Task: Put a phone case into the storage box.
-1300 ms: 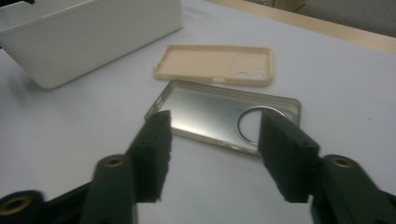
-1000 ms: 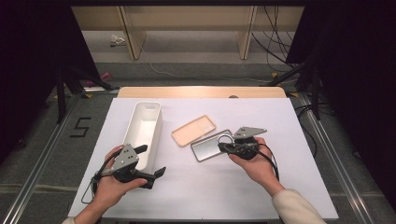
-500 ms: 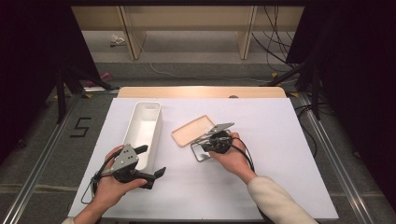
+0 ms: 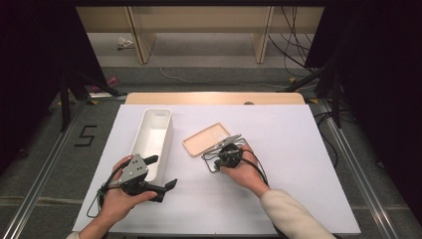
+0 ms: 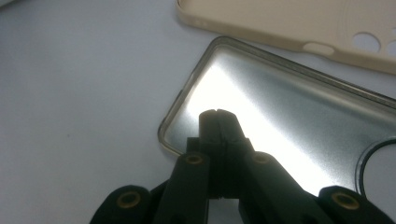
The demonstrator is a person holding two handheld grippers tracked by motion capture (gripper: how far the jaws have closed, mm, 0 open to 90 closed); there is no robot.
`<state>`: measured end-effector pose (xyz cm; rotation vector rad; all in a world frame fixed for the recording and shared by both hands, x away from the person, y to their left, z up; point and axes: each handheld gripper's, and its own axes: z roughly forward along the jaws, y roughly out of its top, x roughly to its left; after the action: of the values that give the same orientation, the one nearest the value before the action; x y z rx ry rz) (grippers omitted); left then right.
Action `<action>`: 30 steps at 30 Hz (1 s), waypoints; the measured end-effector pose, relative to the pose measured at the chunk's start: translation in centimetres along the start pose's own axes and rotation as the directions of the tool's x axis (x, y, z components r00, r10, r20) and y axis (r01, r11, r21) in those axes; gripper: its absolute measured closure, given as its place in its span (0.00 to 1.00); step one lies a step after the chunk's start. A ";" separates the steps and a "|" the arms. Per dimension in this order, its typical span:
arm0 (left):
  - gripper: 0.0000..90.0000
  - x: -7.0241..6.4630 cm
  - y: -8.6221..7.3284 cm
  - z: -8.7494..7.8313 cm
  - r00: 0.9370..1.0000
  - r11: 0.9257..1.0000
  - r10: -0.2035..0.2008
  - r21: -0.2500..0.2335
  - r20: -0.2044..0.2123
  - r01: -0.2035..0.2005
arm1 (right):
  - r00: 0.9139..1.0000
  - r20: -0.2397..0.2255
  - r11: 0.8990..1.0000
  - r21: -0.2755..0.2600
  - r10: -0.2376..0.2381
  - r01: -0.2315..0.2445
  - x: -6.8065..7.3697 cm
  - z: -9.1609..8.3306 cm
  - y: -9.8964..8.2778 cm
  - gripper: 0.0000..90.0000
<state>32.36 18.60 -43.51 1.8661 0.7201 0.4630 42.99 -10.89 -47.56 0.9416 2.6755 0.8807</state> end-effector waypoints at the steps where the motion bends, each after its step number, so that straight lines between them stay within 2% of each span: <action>1: 0.02 0.0 0.0 0.0 1.000 1.000 0.000 0.000 0.001 0.000 | 1.000 0.000 1.000 0.001 0.005 -0.005 0.0 0.0 0.0 1.00; 11: 0.02 0.0 0.0 -0.1 1.000 1.000 0.000 0.001 0.004 0.000 | 1.000 -0.003 0.997 0.078 0.009 -0.009 -0.2 -0.9 -0.3 1.00; 18: 0.02 -0.1 0.0 -0.1 1.000 1.000 0.000 -0.001 0.005 0.000 | 1.000 -0.001 0.991 0.133 -0.001 0.002 -0.8 -2.2 -1.4 1.00; 25: 0.02 0.0 0.0 -0.1 1.000 1.000 -0.001 -0.001 0.005 0.001 | 1.000 0.020 0.988 0.157 -0.014 0.011 -1.4 -3.1 -2.2 1.00; 30: 0.02 0.0 0.0 -0.1 1.000 1.000 0.000 0.000 0.004 0.000 | 1.000 0.029 0.986 0.165 0.001 -0.006 -2.1 -3.7 -2.8 1.00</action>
<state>32.26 18.66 -43.51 1.8663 0.7173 0.4590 41.93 -15.69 -46.31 0.9845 2.7561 0.6482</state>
